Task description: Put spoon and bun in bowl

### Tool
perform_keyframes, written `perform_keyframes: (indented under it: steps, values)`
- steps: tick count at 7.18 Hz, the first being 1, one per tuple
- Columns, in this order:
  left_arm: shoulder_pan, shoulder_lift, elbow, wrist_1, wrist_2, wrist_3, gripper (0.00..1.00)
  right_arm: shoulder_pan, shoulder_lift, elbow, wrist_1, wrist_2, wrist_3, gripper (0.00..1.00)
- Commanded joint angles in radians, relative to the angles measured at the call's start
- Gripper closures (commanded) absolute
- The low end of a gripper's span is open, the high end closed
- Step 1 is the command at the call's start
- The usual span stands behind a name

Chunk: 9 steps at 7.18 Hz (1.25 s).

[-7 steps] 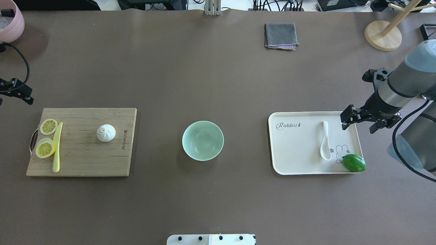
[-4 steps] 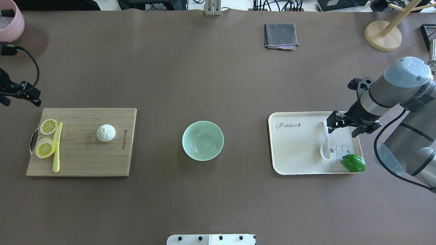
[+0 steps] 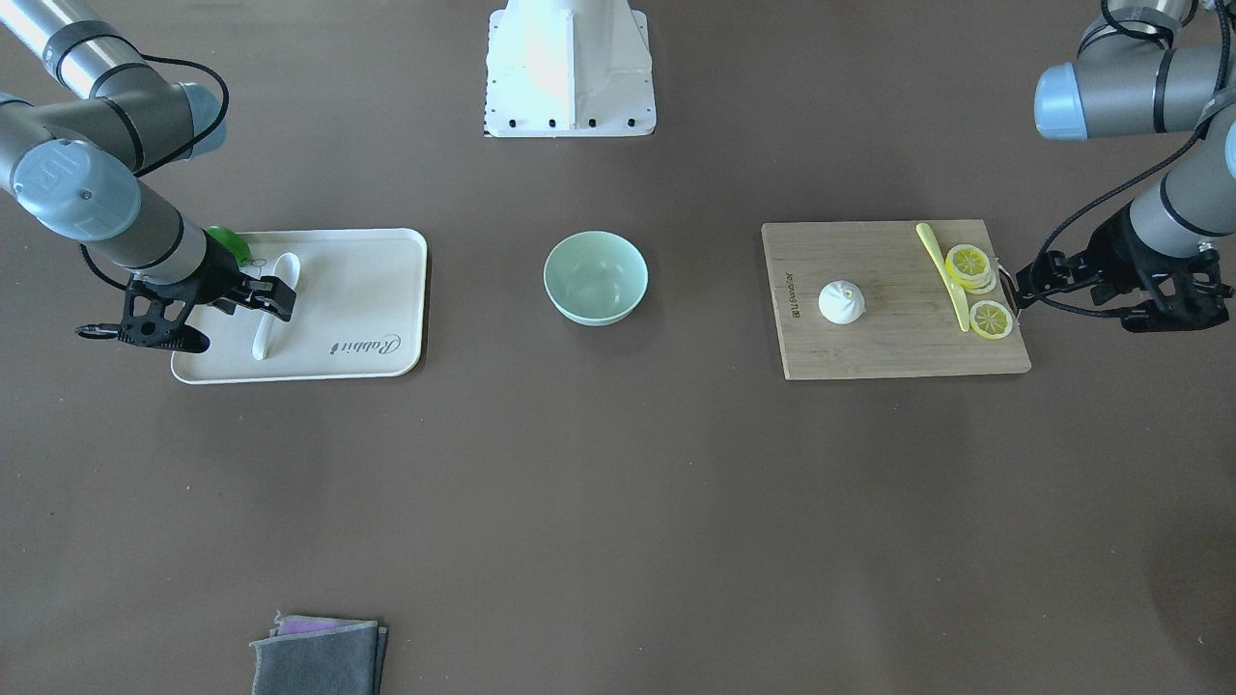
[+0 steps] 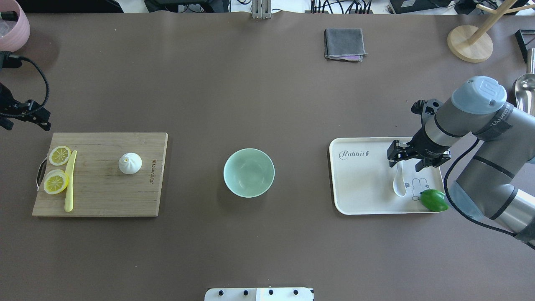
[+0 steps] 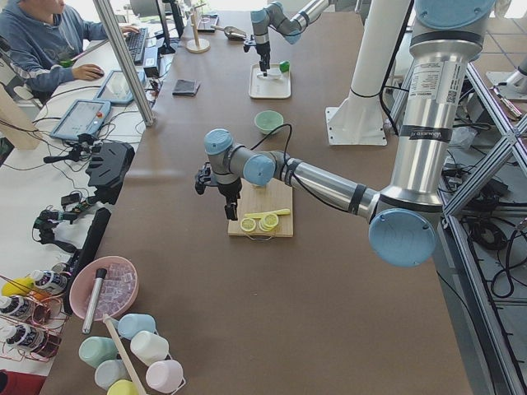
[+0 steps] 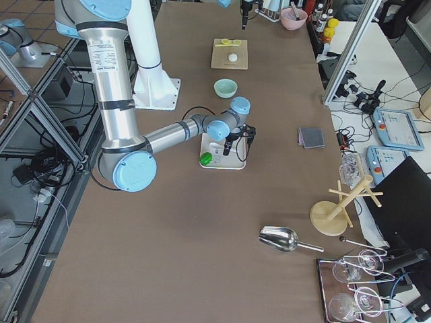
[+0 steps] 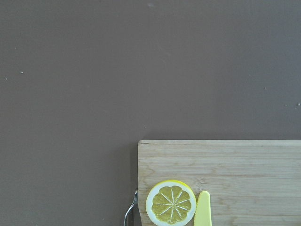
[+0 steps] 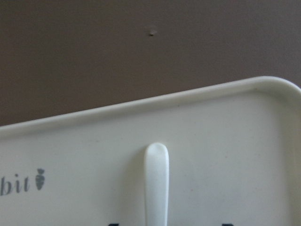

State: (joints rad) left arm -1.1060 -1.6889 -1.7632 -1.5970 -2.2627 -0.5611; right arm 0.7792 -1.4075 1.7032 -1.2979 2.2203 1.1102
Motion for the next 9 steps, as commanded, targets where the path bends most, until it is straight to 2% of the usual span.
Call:
perform_keyframes:
  steps: [1,2,4,6,9]
  values:
    - [0.000,0.002,0.001,0.000,0.000,0.000,0.02,-0.011,0.002,0.001,0.000,-0.008,0.008,0.68]
    - [0.000,0.002,0.001,0.000,0.000,0.000,0.02,-0.009,-0.004,0.003,0.000,-0.008,0.007,0.86]
    - [0.000,0.006,-0.010,0.002,0.000,0.000,0.02,-0.009,0.001,0.006,-0.003,-0.005,0.013,1.00]
    - [0.000,0.009,-0.002,0.002,0.000,0.001,0.02,-0.009,0.004,0.036,-0.011,-0.004,0.064,1.00]
    - [-0.001,0.014,-0.018,0.003,0.000,-0.002,0.02,-0.015,0.080,0.079,-0.009,-0.010,0.363,1.00]
